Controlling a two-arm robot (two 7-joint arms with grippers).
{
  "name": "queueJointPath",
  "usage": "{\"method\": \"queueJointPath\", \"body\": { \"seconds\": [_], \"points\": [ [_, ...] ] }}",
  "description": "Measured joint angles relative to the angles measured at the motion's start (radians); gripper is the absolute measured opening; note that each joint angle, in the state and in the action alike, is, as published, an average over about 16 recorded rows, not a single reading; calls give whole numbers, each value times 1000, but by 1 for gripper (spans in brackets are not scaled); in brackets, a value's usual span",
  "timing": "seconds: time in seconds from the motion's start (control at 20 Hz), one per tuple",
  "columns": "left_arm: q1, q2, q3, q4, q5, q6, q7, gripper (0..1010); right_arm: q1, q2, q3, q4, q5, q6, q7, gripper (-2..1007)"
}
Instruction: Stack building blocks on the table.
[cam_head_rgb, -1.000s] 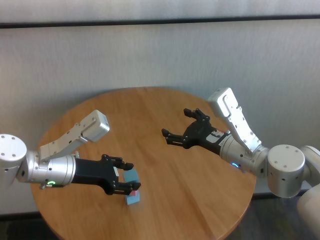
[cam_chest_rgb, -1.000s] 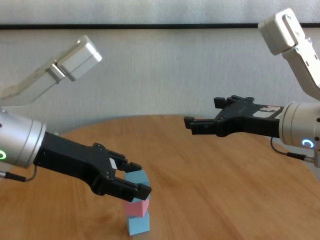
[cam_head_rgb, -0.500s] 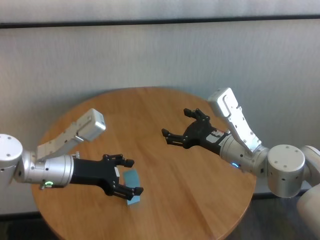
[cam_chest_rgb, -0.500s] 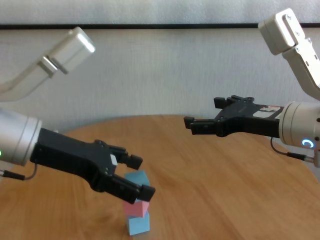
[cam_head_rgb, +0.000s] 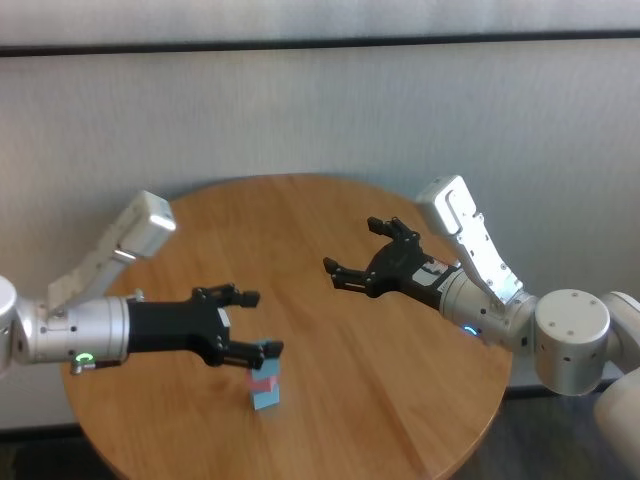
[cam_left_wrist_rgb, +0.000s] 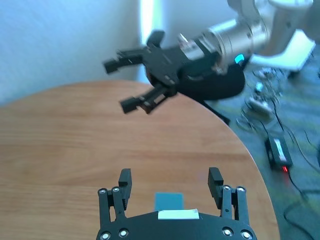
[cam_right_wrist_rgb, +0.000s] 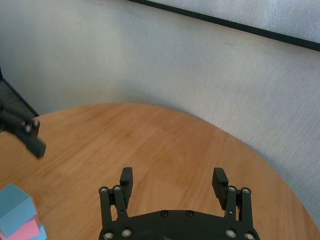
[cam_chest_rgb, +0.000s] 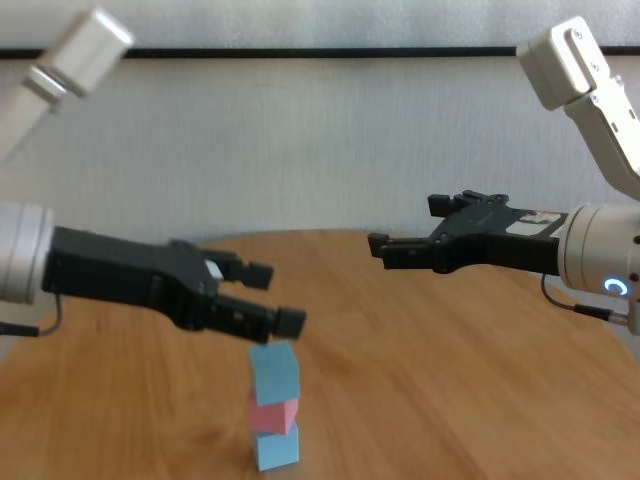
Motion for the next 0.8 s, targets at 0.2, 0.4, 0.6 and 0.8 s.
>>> {"method": "queueJointPath", "body": {
  "seconds": [0.2,0.4,0.6,0.8],
  "points": [
    [34,12,-38,-27,-31,-2,68,999,0,0,0,0,0,0,0,1001],
    [69,21,-73,-53,-41,0,150,999,0,0,0,0,0,0,0,1001],
    [101,23,-100,-72,-30,7,231,999,0,0,0,0,0,0,0,1001],
    [125,18,-122,-80,-10,8,294,999,0,0,0,0,0,0,0,1001]
  ]
}}
